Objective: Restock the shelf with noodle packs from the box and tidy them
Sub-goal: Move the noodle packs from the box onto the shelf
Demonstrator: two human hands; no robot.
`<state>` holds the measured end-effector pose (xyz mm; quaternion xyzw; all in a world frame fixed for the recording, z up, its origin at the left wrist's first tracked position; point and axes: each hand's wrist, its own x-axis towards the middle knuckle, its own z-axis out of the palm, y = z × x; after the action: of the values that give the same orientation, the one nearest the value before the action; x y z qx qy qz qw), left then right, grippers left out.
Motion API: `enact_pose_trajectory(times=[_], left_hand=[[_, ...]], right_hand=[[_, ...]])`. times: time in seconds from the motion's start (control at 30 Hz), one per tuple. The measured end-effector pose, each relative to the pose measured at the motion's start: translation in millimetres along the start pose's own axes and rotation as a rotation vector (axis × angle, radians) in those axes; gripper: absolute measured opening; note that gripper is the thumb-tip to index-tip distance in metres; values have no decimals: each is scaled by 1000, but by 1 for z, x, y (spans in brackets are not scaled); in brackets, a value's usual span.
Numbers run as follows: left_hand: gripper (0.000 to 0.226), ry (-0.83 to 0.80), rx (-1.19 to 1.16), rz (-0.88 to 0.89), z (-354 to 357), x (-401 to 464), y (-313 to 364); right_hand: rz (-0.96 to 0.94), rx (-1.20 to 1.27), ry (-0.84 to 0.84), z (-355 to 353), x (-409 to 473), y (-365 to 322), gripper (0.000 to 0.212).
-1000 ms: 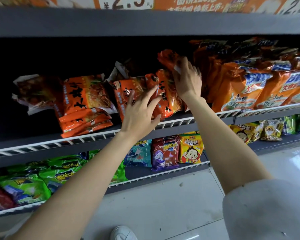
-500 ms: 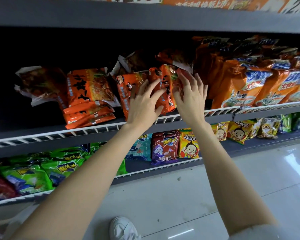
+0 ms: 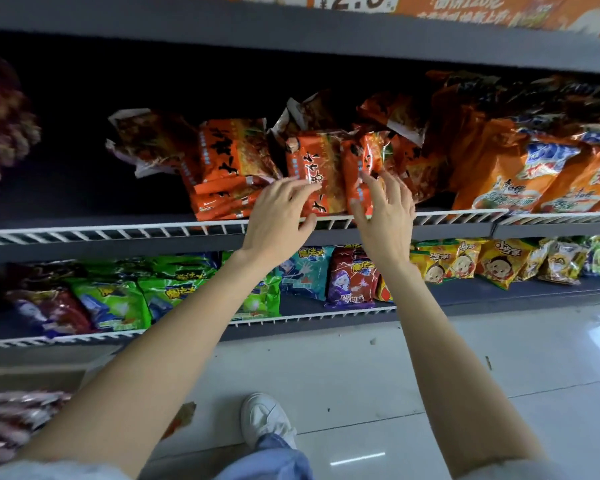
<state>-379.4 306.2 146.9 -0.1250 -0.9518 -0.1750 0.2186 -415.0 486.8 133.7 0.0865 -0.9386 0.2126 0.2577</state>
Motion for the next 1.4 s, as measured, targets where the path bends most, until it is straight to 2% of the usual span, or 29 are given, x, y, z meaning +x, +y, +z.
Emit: enact_pose_trajectory(times=[0.07,0.13,0.2,0.33,0.4,0.47,0.57,0.63,0.73,0.9,1.03,1.13,1.23,1.3,1.4], left_hand=[[35,-41,-80,-98,-32,-22,-4],[21,-102,-202,-268,-68,-56,-15],[12,-129,-333,-419,-105,-105,-38],[14,-70,-467,-722,-172,-240,-102],[16,-38,-413,-845,-199,-315,-138],[16,-76,-236,-936,-217,-382,-171],[39,-214,4,-1052,-222,-450,-215],[32,-369,92,-1041,-210,-475,-245],[37,-528,152,-961,-182,-485,-280],[48,-534,153,-825,-118,-471,-310],[51,-658,170,-768,-85,-482,-320],[50,-670,195,-834,-81,-504,-330],[55,-658,244,-835,-81,-511,-340],[61,-814,269,-729,-81,-511,-350],[83,-1122,227,-627,-89,-516,-360]], right_hand=[[-90,109,87,-5,-17,-32,36],[-172,244,88,-6,-40,-74,33],[-242,364,-1,-5,-66,-122,30],[-444,513,-269,18,-122,-219,21],[-606,504,-372,34,-149,-268,17],[-760,414,-561,54,-176,-315,18],[-939,266,-817,91,-210,-375,22],[-1011,181,-941,123,-227,-405,26],[-1006,116,-1087,178,-248,-431,33],[-814,48,-1258,239,-282,-431,33],[-825,-4,-1365,267,-308,-419,36],[-924,-69,-1391,270,-333,-421,55],[-990,-291,-1360,274,-362,-424,84],[-1019,-402,-1316,277,-372,-425,92],[-1069,-496,-1313,277,-381,-425,103]])
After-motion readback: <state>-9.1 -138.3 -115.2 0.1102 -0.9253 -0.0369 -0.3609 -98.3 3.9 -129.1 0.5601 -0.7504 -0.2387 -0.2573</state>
